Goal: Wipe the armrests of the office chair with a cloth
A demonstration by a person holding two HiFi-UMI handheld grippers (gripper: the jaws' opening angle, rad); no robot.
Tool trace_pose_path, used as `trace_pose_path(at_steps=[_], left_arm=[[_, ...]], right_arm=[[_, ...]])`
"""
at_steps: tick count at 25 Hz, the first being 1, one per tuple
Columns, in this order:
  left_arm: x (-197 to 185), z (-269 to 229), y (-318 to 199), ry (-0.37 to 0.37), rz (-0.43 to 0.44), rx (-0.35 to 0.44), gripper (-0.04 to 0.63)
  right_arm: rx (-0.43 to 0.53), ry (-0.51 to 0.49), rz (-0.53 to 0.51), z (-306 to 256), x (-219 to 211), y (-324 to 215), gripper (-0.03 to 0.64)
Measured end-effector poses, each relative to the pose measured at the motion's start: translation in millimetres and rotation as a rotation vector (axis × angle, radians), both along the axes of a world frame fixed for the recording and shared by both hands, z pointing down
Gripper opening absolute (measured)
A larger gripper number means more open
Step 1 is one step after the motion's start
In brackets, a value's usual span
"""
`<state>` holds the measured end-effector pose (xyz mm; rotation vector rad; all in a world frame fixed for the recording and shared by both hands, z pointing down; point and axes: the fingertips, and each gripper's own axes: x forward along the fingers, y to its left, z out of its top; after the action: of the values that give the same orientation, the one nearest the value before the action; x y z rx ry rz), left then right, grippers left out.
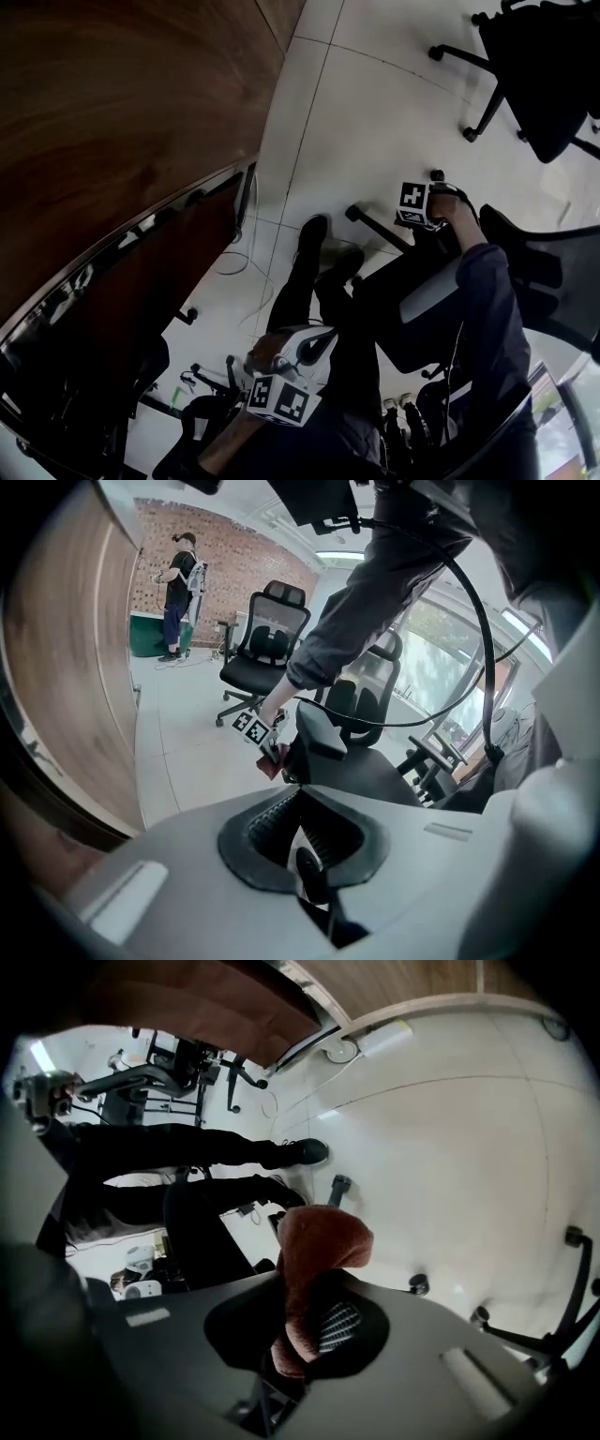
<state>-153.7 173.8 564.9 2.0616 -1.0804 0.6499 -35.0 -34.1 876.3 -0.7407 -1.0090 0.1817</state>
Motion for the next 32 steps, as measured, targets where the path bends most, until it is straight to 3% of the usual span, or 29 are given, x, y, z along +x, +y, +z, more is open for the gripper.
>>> trace_pose_path(at_steps=[3,5,9,13,16,20,23,32], left_arm=[[-5.6,-1.4,-5.7,-0.008,-0.003,0.014,0.015],[-10.4,-3.5,-12.2,-0.018,-0.007,0.030,0.015],[-10.4,-20.7,-20.1,-0.019,0.013,0.053,0.015],[-14.1,-40.6,-32.0,-0.048,0.037,0.097,0.015],[-18.1,-61.8,-38.1,-0.070,0.046,0.131,0.015],[-29.9,-87.4,-48.2,-0.102,0.070,0.196,0.015],[-36.4,-106.9,-61.2,-0.115,0.087,0.257,0.015],[-12.8,-201.4,-74.4,-0.078,0.174,0.439,0.015]], right_arm=[[0.043,-0.055,-0.040,3.6,-4.9,-8.9,0.043],[0.031,-0.073,0.001,-7.7,-14.3,-12.8,0.043],[-0.055,-0.118,0.151,-57.7,-28.5,-1.6,0.043],[-0.145,-0.145,0.203,-119.9,-43.5,1.5,0.043],[-0.197,-0.236,0.348,-175.6,-64.3,2.9,0.043],[-0.219,-0.476,0.621,-262.1,-95.4,0.5,0.043],[-0.146,-0.659,0.786,-322.2,-98.4,-5.8,0.043],[0.247,-1.188,1.373,-498.4,-43.8,-4.4,0.044]])
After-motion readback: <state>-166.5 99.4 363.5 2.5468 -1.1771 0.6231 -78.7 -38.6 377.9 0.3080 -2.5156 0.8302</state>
